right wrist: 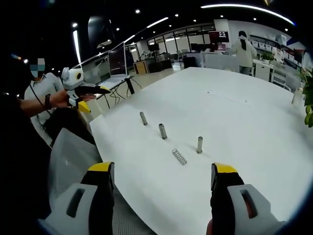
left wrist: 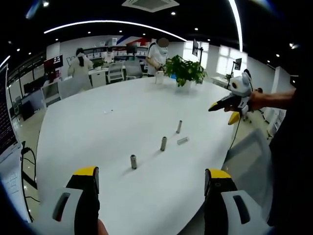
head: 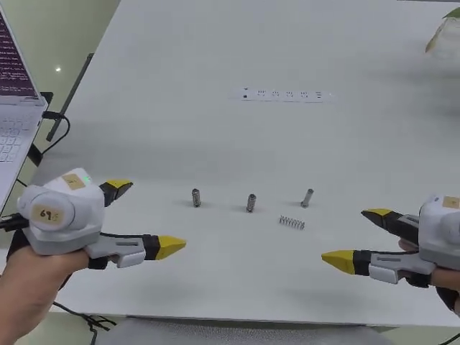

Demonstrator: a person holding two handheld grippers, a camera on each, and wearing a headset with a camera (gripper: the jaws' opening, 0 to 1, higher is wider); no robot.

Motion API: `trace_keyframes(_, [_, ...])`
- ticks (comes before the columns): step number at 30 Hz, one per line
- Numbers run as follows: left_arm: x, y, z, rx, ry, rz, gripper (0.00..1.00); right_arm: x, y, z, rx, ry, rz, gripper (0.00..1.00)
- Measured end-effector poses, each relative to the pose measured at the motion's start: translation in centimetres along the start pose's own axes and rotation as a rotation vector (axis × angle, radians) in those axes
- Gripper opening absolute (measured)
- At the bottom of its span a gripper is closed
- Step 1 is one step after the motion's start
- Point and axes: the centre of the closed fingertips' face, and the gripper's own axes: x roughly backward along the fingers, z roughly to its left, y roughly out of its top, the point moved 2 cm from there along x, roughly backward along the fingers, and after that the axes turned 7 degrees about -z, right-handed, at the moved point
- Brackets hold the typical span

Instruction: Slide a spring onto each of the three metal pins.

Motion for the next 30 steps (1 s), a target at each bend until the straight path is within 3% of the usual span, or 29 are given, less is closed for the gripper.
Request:
trace_keyframes(13, [-4.2,2.3,-3.1,-0.097,-0.135,0.011,0.85,0.2,-0.1,0.0,-0.006,0.004,-0.003,0.79])
trace_keyframes(30, [-9.4,3.9,-6.4,-0.219,-0.297,0.048,0.84,0.9,-0.5,-0.4,-0.009,-0.005,-0.004,0.79])
